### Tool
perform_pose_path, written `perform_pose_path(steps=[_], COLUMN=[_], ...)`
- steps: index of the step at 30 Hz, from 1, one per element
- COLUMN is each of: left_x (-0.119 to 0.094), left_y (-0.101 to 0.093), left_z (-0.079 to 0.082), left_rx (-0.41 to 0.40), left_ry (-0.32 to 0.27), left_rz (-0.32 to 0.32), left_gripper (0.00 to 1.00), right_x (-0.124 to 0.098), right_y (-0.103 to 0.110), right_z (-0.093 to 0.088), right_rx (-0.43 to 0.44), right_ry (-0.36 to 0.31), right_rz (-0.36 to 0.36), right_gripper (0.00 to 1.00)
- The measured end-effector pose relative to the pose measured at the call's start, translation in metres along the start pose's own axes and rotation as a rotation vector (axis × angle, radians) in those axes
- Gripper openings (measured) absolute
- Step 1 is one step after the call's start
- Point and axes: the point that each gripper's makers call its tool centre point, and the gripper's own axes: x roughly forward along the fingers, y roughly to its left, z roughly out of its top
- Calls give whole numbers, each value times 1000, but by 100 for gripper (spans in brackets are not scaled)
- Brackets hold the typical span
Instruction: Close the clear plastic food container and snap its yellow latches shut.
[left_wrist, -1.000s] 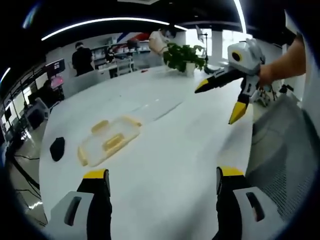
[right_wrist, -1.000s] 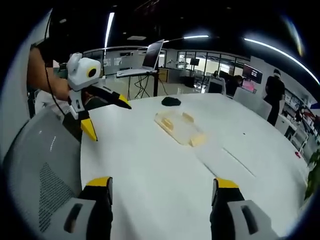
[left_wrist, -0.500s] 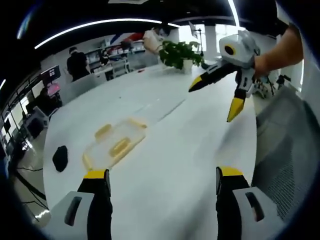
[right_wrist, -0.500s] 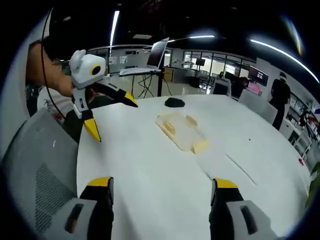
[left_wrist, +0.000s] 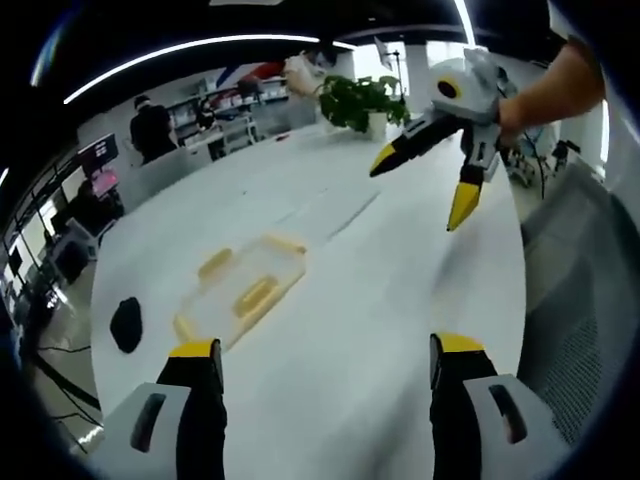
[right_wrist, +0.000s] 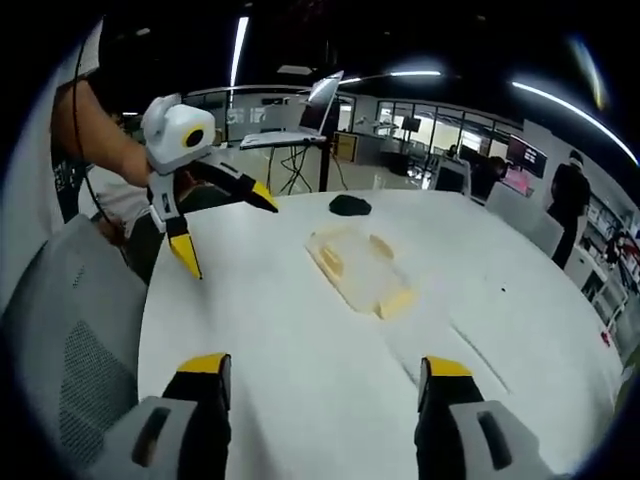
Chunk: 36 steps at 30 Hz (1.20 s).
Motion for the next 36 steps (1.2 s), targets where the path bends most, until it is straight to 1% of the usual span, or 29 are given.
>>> perform_pose_path(steps=[3,6,10,14,24,26,28,31,36], left_x=[3,7,13,19,25,26,27,31,35], left_y=[3,6,12,19,40,42,46,50,54], left_z=[0,0,2,-1,-7,-8,-11,-12,-14], left_rx=[8,37,41,53,78,71,81,84,134], left_ry=[4,14,14,30,56,62,73,78,98], left_rz=[-4,-15,-22,-26,-35,-49,-50,-57,-77], left_gripper=[82,80,80,80,78,76,76,75,76], right_x=[5,10,16,20,33,36,39,43,49], right_y=[1,-1,-6,-12,-25,-28,-30,-35,-41], right_z=[1,1,2,6,9,9,9,9,11], right_rx=[-10,-16,-30,-32,-92,-102,-126,-139,-165], right_ry=[1,4,11,3,34,38,55,61,78], right_rz=[15,26,40,54,84,95,106,115,124], right_gripper=[75,75,73,74,71,71,70,70,69])
